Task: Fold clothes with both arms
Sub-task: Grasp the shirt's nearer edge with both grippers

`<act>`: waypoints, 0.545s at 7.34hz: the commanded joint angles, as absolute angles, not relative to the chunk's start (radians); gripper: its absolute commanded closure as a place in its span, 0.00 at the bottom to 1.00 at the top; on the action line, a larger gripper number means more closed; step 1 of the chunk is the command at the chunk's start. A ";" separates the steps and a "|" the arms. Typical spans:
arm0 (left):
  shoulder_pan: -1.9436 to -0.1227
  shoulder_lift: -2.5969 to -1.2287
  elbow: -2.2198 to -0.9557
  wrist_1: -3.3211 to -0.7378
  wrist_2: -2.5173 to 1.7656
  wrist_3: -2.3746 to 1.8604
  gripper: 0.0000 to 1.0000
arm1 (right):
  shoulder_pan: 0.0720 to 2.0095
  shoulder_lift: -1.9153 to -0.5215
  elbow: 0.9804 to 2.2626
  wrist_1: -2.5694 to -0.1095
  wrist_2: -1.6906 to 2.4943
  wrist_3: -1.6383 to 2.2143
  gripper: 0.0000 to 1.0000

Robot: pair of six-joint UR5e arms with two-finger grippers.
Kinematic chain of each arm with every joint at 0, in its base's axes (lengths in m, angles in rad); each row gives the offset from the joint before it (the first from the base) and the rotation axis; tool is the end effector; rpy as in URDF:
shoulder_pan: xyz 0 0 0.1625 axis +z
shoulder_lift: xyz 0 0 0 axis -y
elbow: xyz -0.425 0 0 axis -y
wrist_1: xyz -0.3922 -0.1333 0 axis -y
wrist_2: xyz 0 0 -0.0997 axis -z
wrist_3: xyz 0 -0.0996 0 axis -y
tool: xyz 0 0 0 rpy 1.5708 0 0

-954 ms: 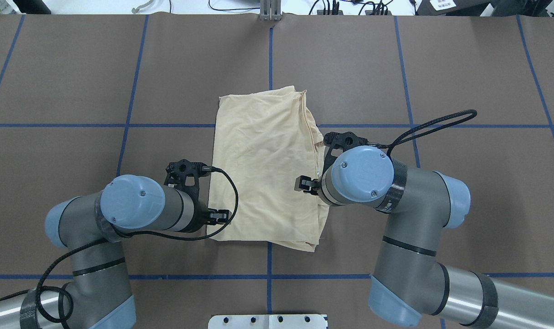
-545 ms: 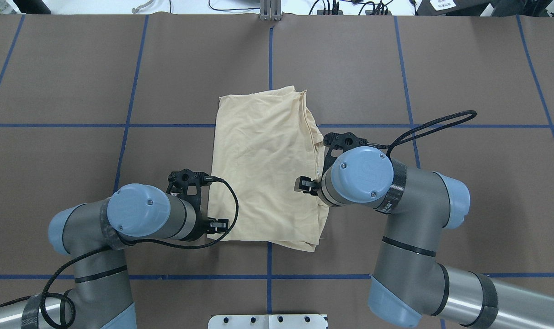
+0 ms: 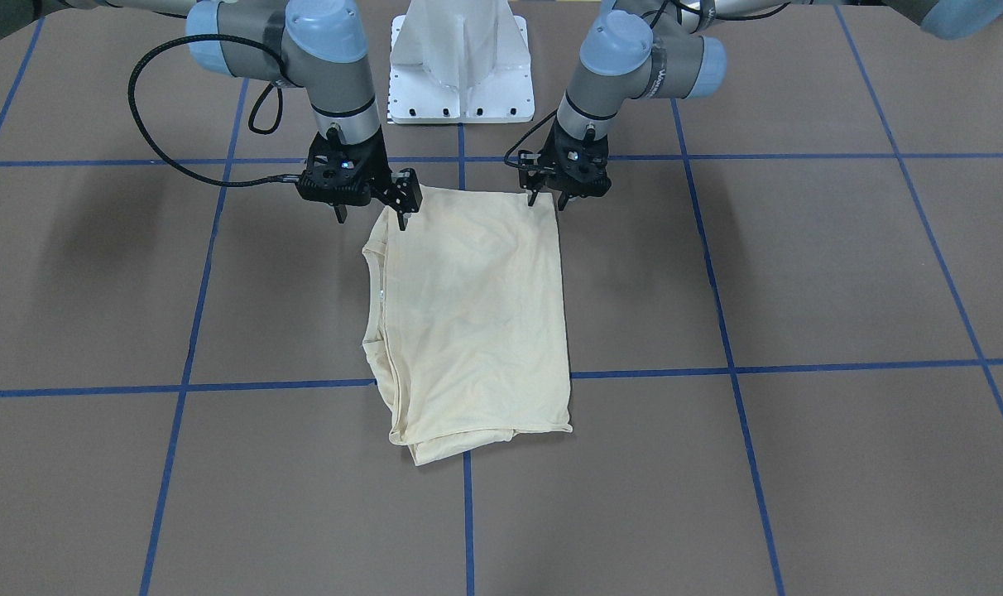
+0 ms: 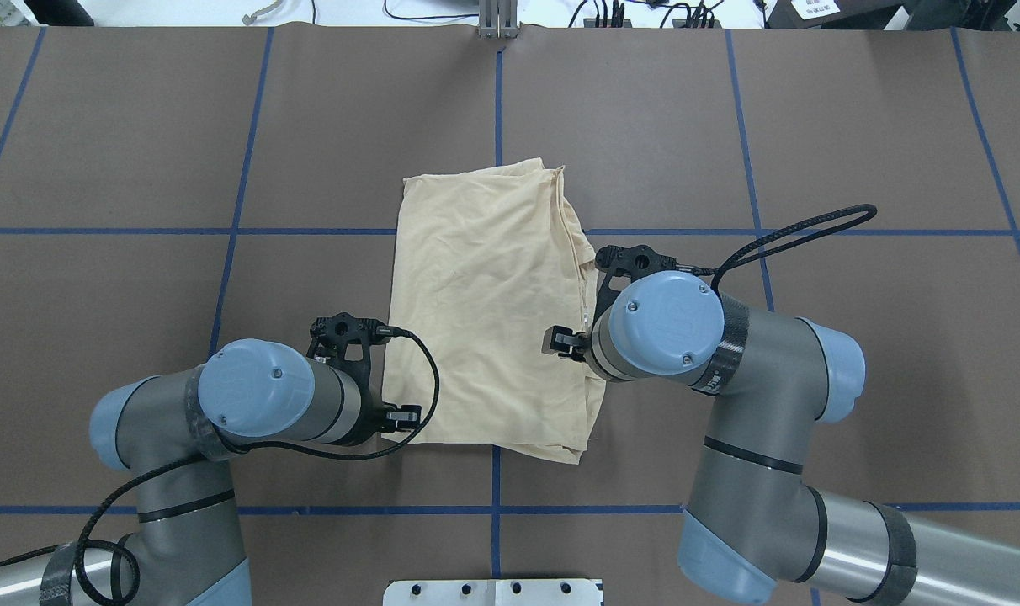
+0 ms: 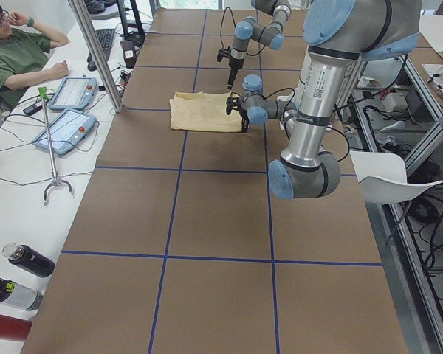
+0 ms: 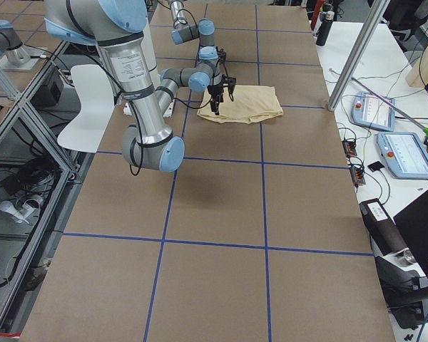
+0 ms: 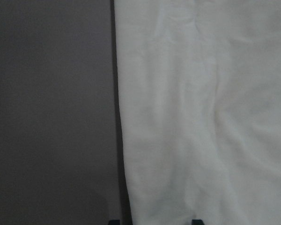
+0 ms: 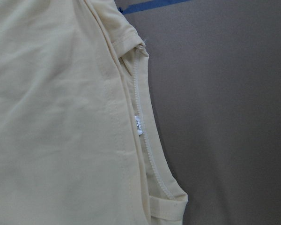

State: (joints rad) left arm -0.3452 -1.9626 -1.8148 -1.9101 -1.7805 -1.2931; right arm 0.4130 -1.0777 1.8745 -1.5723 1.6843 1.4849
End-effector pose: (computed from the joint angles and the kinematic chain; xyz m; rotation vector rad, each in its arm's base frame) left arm 0.5401 -0.3138 0.2945 0.1141 0.9834 0.0403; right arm -0.5150 -0.3589 0.2545 0.0923 -0.7988 0.2642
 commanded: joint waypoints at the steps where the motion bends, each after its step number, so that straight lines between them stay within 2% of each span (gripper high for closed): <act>1: -0.345 -1.964 -1.815 -1.913 -1.782 -1.293 0.43 | 0.413 -1.078 1.875 -1.572 1.684 1.485 0.00; 4: -0.344 -1.959 -1.815 -1.913 -1.781 -1.293 0.45 | 0.413 -1.083 1.876 -1.572 1.684 1.485 0.00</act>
